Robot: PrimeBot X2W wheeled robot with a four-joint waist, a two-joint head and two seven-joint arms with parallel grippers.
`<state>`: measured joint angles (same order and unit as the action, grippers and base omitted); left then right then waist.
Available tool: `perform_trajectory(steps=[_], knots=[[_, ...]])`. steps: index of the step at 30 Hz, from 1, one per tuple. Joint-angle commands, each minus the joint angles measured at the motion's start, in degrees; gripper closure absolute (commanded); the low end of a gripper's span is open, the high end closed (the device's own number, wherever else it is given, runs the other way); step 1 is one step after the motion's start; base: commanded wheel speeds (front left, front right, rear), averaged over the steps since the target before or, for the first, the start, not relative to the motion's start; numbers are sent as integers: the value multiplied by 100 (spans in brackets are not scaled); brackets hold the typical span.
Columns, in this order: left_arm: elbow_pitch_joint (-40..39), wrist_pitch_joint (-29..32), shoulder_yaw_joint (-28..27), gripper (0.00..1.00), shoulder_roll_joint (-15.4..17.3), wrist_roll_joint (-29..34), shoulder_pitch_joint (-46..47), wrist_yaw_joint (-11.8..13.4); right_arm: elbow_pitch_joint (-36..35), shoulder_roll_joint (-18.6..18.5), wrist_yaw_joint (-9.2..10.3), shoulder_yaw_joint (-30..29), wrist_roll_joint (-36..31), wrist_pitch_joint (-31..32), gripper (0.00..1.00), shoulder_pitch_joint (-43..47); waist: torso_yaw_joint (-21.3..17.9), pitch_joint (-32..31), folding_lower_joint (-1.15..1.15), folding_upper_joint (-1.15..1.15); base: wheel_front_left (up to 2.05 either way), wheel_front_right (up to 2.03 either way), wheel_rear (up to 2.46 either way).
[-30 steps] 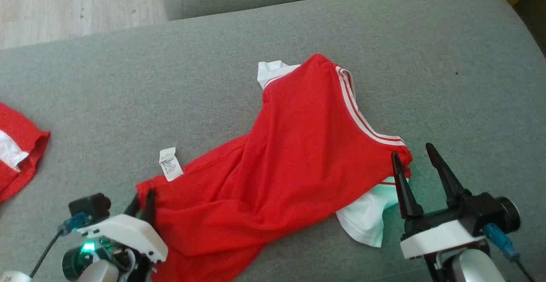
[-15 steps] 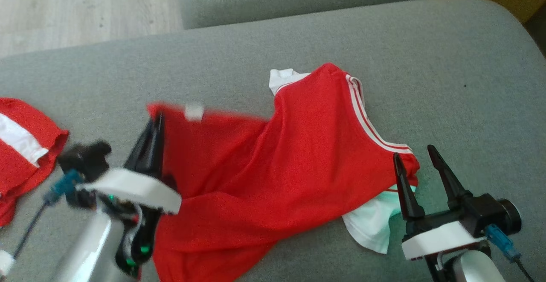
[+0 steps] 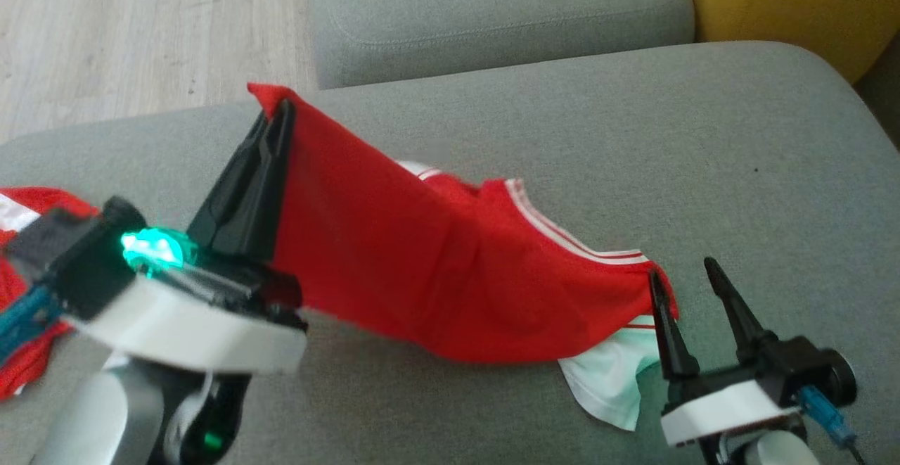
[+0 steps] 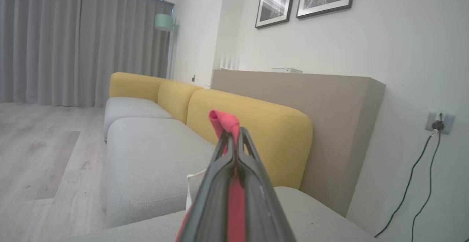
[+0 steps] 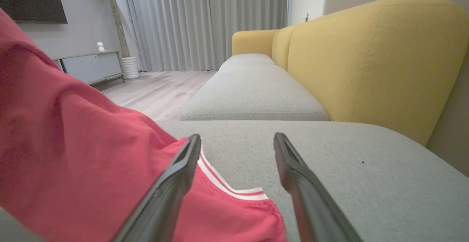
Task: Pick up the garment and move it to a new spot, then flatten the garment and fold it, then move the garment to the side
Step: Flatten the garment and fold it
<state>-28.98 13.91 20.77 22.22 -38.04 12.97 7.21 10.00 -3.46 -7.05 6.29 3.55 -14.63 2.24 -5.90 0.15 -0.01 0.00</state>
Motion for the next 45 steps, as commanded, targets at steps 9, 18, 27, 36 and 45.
perform_trajectory(steps=[9,18,27,36,45], knots=[[-1254,462,-131,100,213,-84,-124,324,-189,40,-44,60,23,-37,0,-89,15,-33,1,0,0,0,0],[-229,773,-830,100,207,-460,-37,894,-197,52,-44,164,64,-37,0,-209,-254,195,1,0,0,0,0],[3182,562,-1433,100,682,-562,446,669,-233,56,-44,381,96,-37,0,-624,-810,868,1,0,0,0,0],[5054,-242,-1751,100,1206,-262,1759,304,-281,57,-44,404,96,-37,0,-896,-1174,1552,1,0,0,0,0],[6378,-1099,-1557,0,1152,61,2364,17,-271,57,-44,384,99,-37,0,-968,-1170,1611,1,0,0,0,0]])
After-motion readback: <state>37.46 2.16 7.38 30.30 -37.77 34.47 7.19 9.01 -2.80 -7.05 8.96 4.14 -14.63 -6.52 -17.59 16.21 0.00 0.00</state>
